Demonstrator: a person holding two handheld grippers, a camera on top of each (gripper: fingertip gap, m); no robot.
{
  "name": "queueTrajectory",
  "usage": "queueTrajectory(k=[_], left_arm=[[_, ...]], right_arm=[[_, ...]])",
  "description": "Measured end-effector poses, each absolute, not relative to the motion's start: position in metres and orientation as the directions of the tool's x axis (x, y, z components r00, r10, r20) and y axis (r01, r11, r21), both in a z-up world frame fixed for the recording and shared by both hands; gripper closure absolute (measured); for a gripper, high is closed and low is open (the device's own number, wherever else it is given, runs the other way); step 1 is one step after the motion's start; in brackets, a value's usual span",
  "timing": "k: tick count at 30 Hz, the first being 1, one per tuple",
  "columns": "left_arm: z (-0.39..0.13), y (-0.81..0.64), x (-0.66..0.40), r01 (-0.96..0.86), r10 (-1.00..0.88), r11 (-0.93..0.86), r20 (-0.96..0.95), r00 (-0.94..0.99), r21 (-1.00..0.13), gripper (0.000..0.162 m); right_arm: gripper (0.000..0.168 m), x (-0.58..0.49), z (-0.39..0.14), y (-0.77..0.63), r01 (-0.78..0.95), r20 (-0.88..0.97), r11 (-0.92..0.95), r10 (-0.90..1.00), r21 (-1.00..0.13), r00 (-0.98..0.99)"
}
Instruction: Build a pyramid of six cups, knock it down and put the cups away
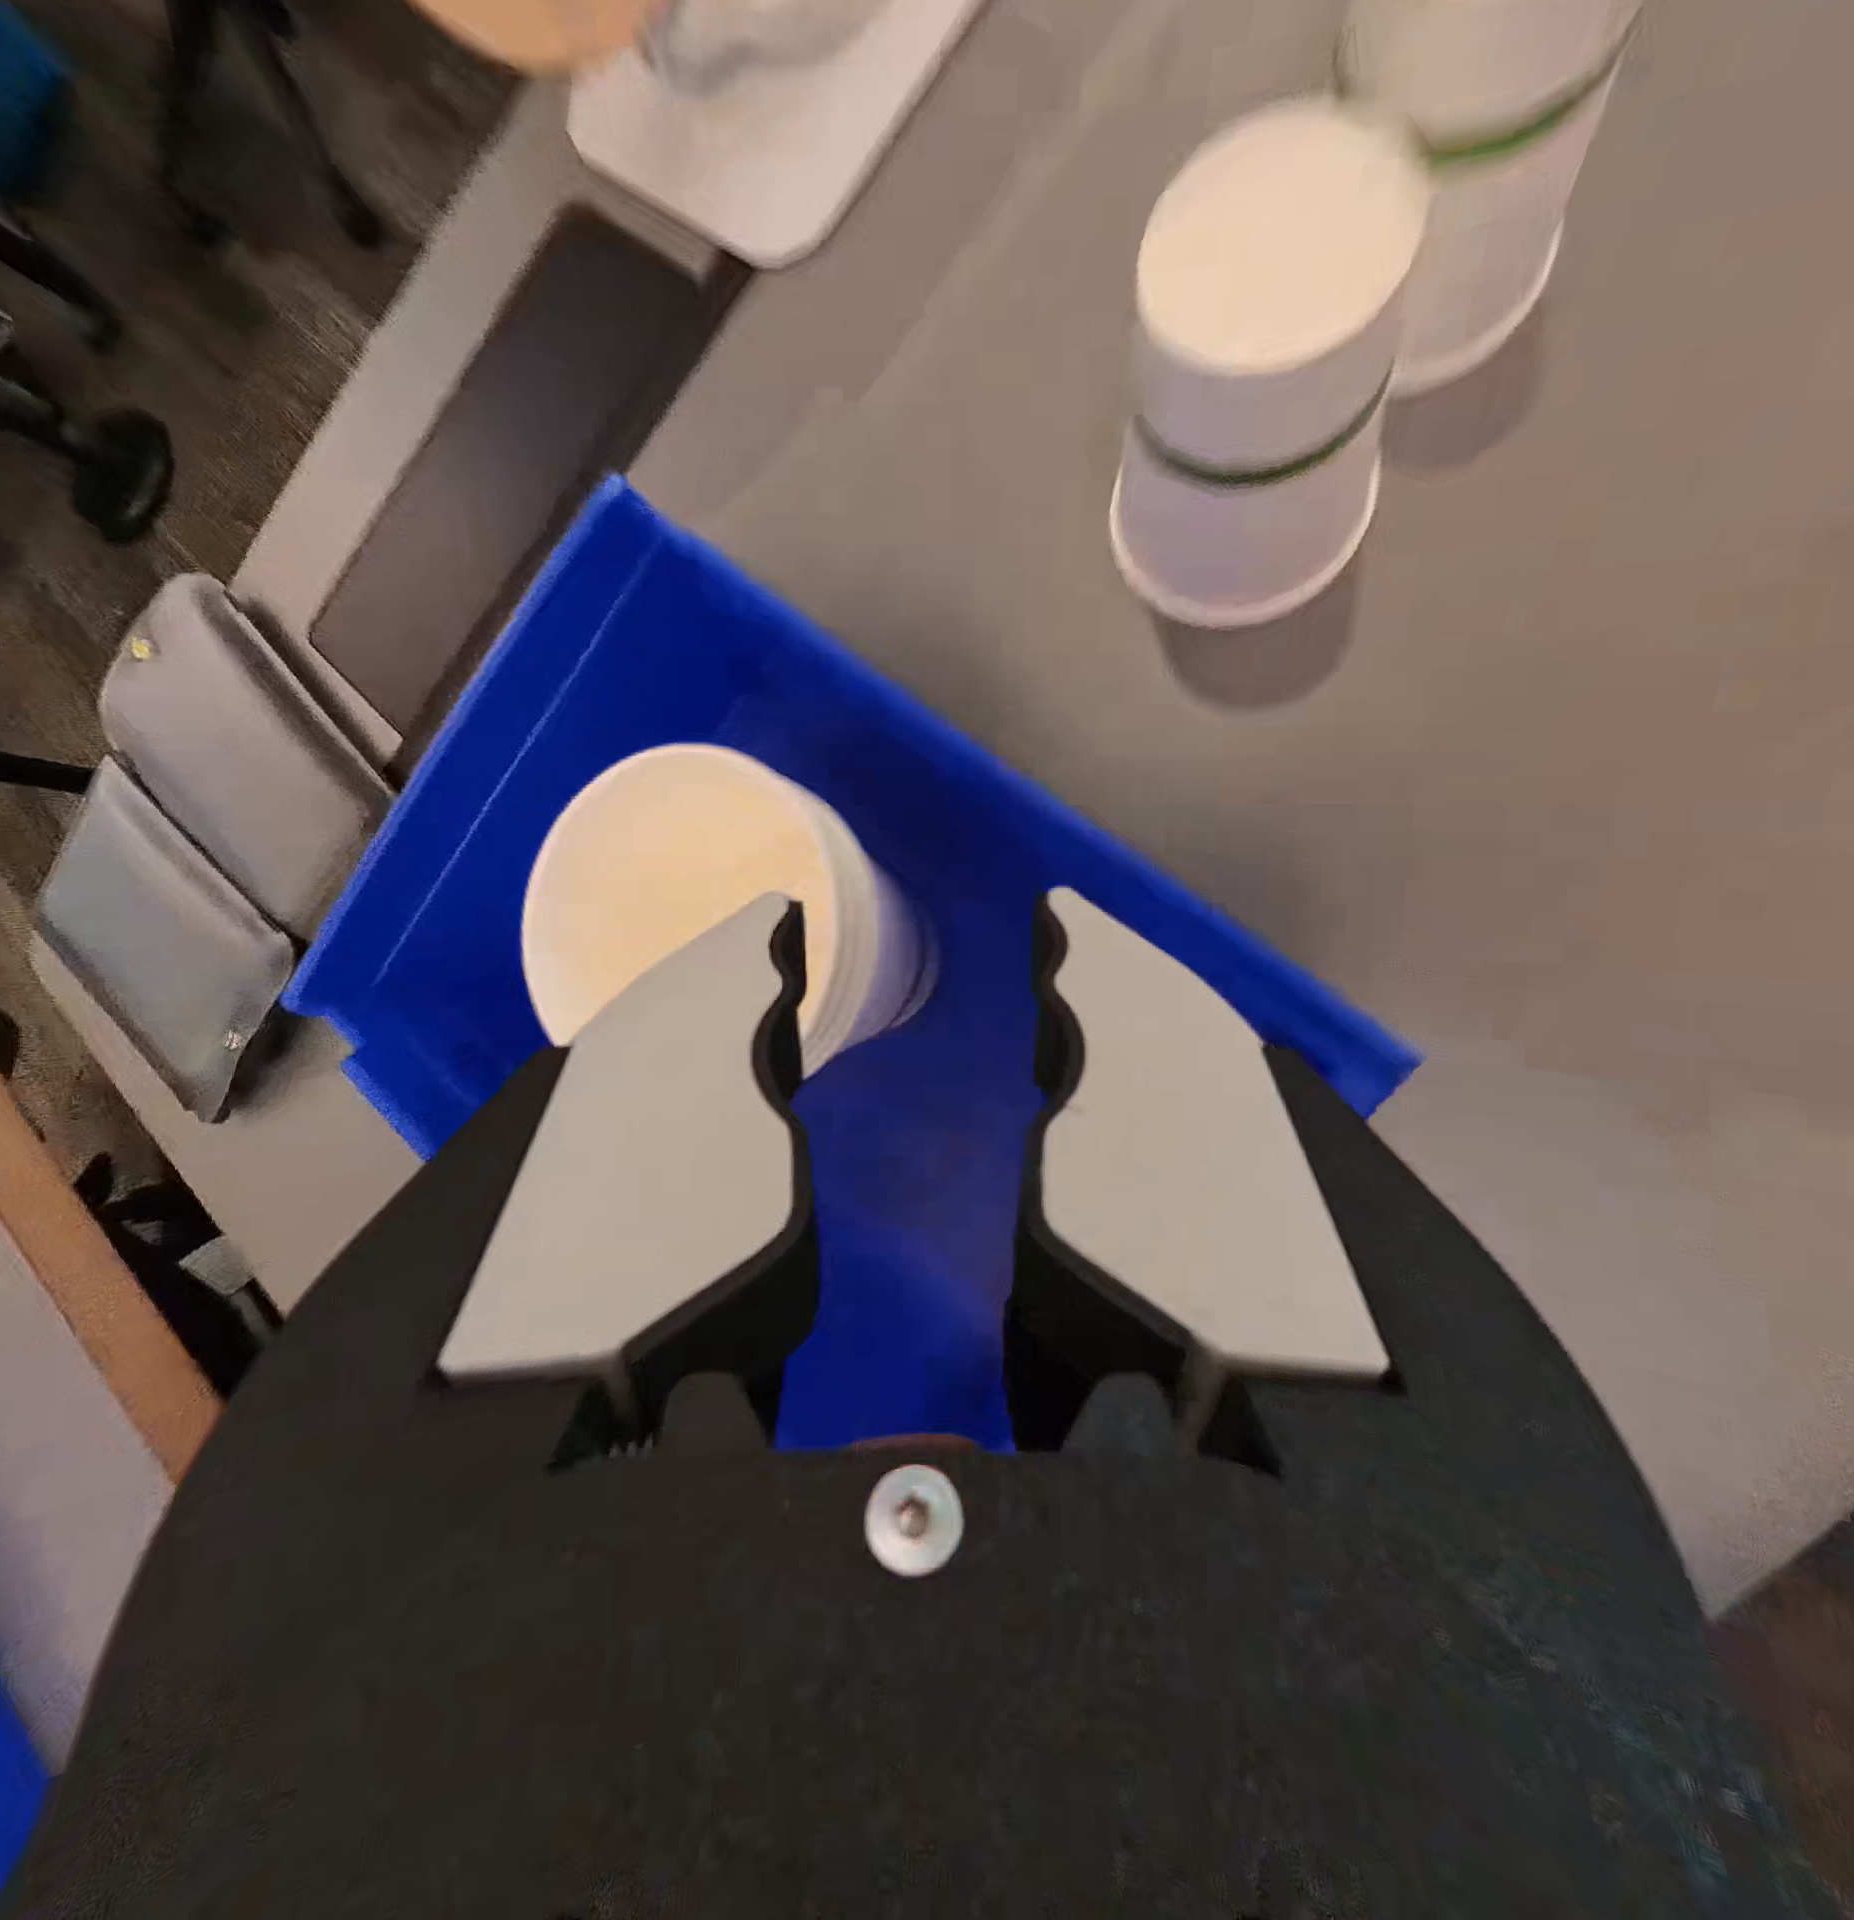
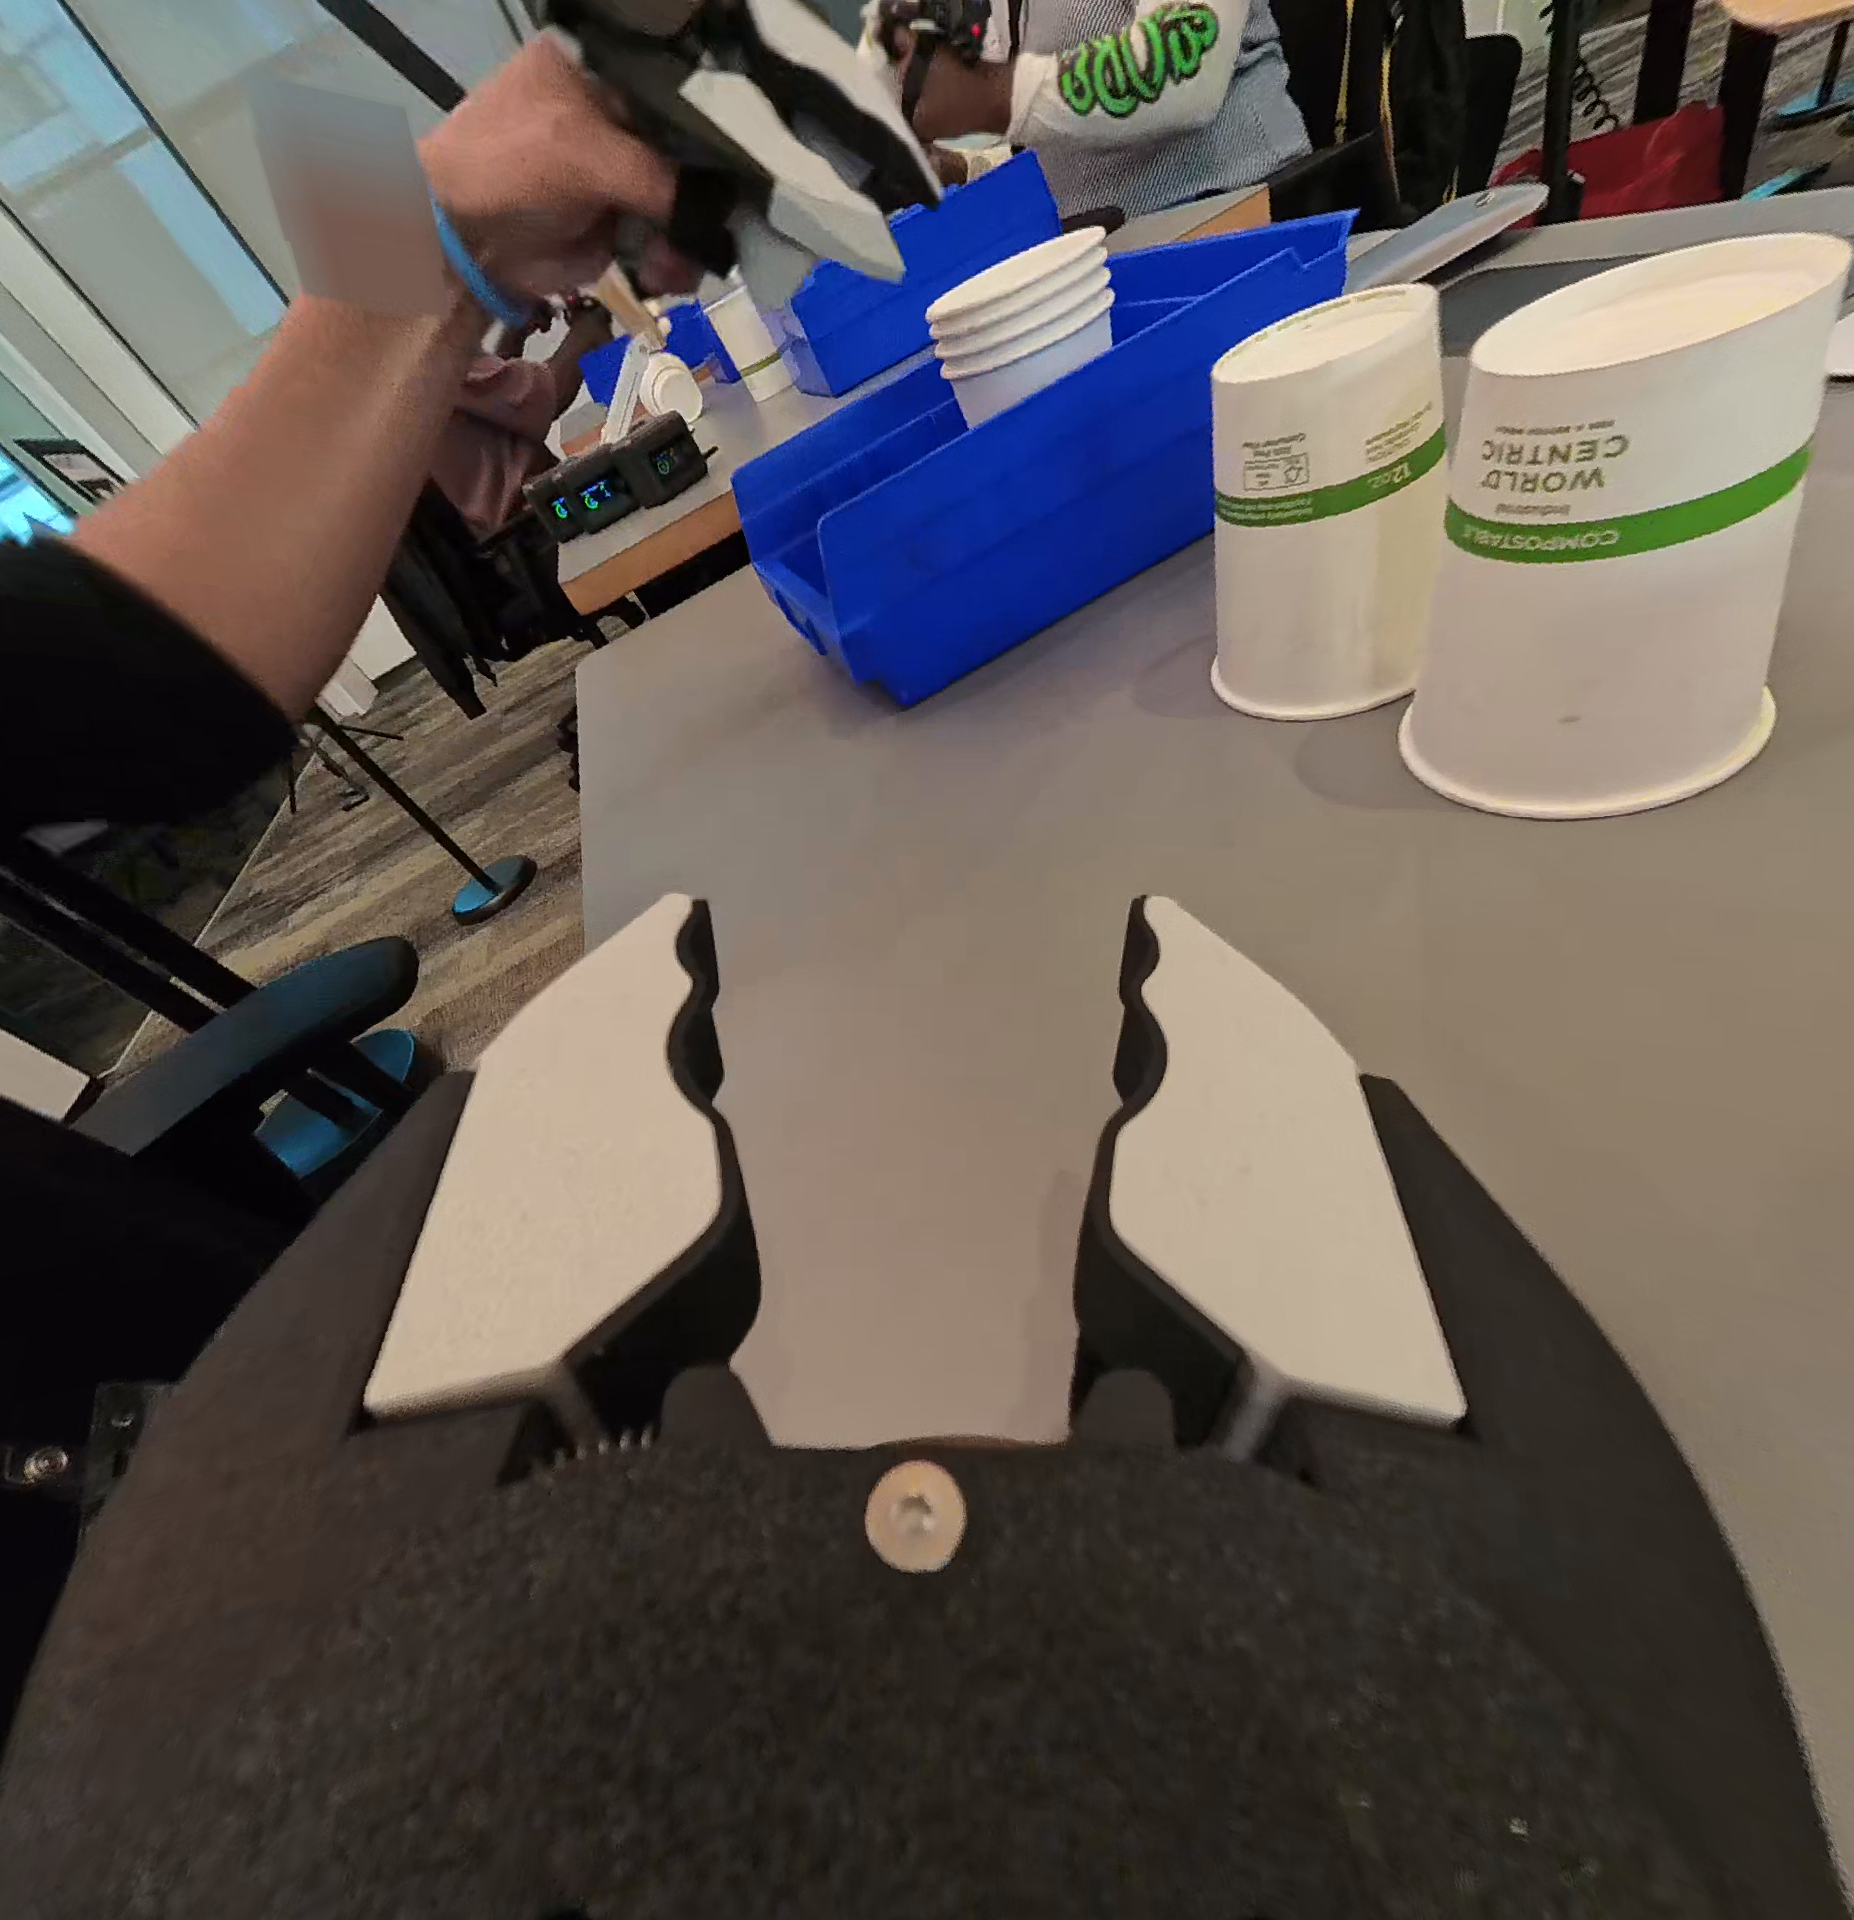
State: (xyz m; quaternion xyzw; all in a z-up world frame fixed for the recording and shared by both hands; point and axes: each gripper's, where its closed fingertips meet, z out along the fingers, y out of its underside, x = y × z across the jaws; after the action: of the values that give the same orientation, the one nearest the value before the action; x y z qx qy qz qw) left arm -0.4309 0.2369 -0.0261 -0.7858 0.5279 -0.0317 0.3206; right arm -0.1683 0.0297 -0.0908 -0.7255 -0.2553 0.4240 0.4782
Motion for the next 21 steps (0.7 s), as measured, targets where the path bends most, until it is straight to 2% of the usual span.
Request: queueTrajectory(k=[4, 8, 13, 15, 17, 21], left_arm=[[-0.047, 0.25, -0.449, -0.898, -0.919, -0.24, -0.214, 0.333, -0.368, 0.133], [-0.052, 0.257, -0.452, -0.903, -0.934, -0.253, -0.156, 0.322, -0.348, 0.137], [-0.068, 0.261, -0.461, -0.944, -0.943, -0.231, -0.185, 0.277, -0.235, 0.139], [-0.069, 0.258, -0.459, -0.943, -0.95, -0.23, -0.156, 0.271, -0.242, 0.152], [-0.066, 0.256, -0.453, -0.931, -0.953, -0.229, -0.128, 0.273, -0.283, 0.15], [-0.061, 0.257, -0.453, -0.928, -0.952, -0.235, -0.126, 0.281, -0.29, 0.15]], right_arm=[[0.095, -0.17, -0.092, 0.029, -0.038, -0.378, -0.418, 0.777, -0.908, 0.504], [0.095, -0.169, -0.093, 0.029, -0.047, -0.391, -0.427, 0.774, -0.903, 0.498], [0.096, -0.17, -0.093, 0.029, -0.045, -0.394, -0.429, 0.776, -0.902, 0.492], [0.096, -0.171, -0.093, 0.028, -0.047, -0.399, -0.433, 0.777, -0.9, 0.487], [0.096, -0.172, -0.094, 0.027, -0.042, -0.398, -0.434, 0.779, -0.9, 0.484], [0.096, -0.172, -0.093, 0.026, -0.042, -0.399, -0.434, 0.781, -0.9, 0.481]])
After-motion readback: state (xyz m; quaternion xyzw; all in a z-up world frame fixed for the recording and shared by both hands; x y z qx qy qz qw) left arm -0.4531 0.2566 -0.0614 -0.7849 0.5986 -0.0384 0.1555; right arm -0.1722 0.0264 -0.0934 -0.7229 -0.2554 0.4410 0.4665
